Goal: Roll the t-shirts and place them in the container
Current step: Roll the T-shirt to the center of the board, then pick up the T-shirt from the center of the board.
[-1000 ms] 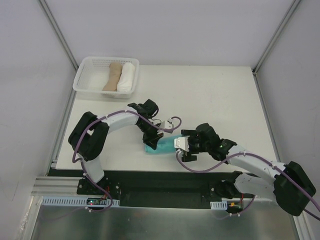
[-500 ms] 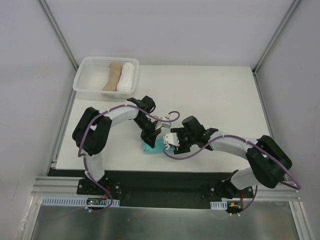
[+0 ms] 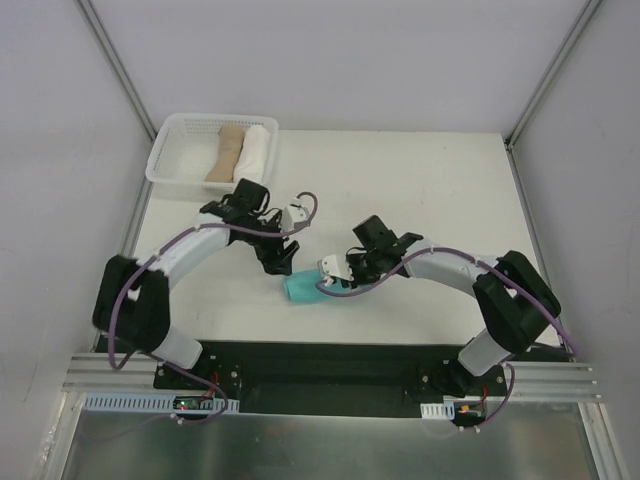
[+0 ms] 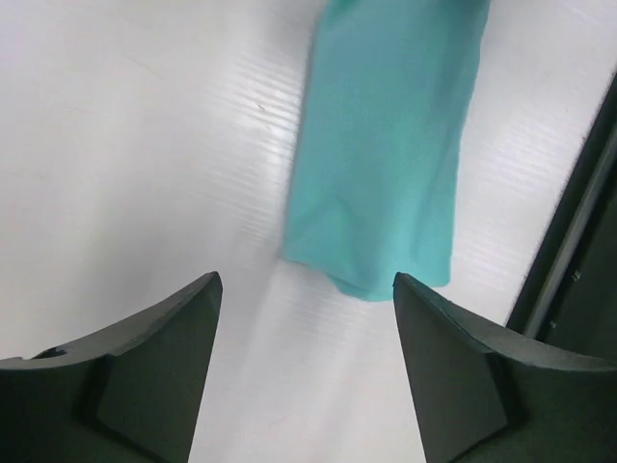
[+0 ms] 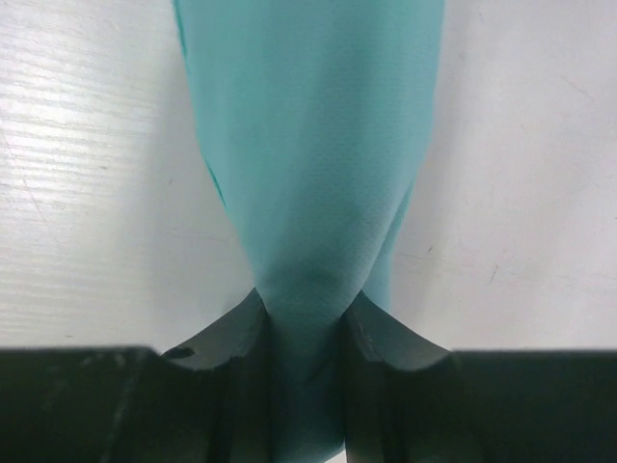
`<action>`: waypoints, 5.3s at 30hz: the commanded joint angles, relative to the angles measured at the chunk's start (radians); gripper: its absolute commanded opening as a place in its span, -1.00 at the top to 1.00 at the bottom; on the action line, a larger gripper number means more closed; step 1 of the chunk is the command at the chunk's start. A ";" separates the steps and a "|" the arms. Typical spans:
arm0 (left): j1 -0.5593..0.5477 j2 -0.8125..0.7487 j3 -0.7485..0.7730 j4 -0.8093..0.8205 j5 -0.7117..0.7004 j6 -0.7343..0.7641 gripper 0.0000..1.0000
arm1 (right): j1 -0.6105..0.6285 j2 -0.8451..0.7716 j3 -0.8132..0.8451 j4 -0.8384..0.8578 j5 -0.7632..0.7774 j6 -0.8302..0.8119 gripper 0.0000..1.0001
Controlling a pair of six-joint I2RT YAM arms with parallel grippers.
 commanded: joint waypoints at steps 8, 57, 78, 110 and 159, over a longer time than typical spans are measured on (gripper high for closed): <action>-0.124 -0.427 -0.396 0.601 -0.119 -0.186 -0.68 | -0.064 0.126 0.212 -0.261 -0.067 0.011 0.46; -0.333 -0.670 -0.631 0.690 -0.238 -0.051 -0.98 | -0.081 0.093 0.228 -0.272 -0.172 0.086 0.65; -0.397 -0.273 -0.587 1.022 -0.235 -0.118 -0.97 | -0.109 -0.024 0.241 -0.362 -0.187 0.170 -0.93; -0.412 -0.167 -0.243 0.558 -0.091 -0.057 -0.99 | -0.425 -0.188 0.357 -0.456 -0.280 0.368 -0.93; -0.362 0.071 -0.024 0.350 -0.355 -0.081 1.00 | -0.641 -0.046 0.573 -0.528 0.015 0.666 -0.93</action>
